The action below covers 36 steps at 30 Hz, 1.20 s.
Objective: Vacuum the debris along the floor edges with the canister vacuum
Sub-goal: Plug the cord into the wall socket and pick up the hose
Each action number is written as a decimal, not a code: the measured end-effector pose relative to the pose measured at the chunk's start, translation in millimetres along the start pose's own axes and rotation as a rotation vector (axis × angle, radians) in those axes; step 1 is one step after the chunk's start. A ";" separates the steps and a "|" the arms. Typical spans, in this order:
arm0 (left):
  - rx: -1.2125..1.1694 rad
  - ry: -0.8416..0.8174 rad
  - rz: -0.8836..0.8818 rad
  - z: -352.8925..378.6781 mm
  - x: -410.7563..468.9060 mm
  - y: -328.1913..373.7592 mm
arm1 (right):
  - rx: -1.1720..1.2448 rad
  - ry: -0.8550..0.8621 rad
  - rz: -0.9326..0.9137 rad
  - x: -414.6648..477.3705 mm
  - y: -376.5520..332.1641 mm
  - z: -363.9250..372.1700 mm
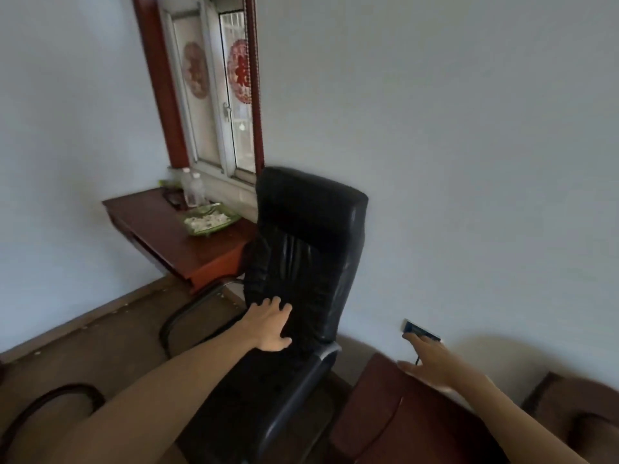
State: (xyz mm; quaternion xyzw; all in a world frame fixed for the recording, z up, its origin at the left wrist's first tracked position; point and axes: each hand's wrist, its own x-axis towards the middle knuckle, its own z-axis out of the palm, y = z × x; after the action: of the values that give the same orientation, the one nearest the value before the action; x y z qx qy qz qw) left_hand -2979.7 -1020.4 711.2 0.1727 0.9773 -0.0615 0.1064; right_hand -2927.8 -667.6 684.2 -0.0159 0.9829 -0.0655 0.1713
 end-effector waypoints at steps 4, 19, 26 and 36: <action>-0.027 -0.011 -0.101 16.3 -51.9 -24.2 | -0.032 -0.041 -0.097 -11.3 -40.7 1.1; -0.155 0.021 -0.540 82.6 -269.4 -161.2 | -0.109 -0.103 -0.511 -28.1 -297.3 8.1; -0.187 0.016 -0.724 131.4 -427.0 -239.5 | -0.198 -0.136 -0.702 -79.1 -457.9 46.6; -0.217 -0.070 -0.939 192.1 -623.6 -316.4 | -0.255 -0.202 -0.833 -178.6 -649.4 122.4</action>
State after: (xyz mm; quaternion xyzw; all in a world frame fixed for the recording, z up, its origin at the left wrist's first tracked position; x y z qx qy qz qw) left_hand -2482.5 -1548.1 694.2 -0.3015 0.9462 -0.0062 0.1173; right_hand -2712.7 -1316.6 717.0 -0.4378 0.8711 -0.0056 0.2223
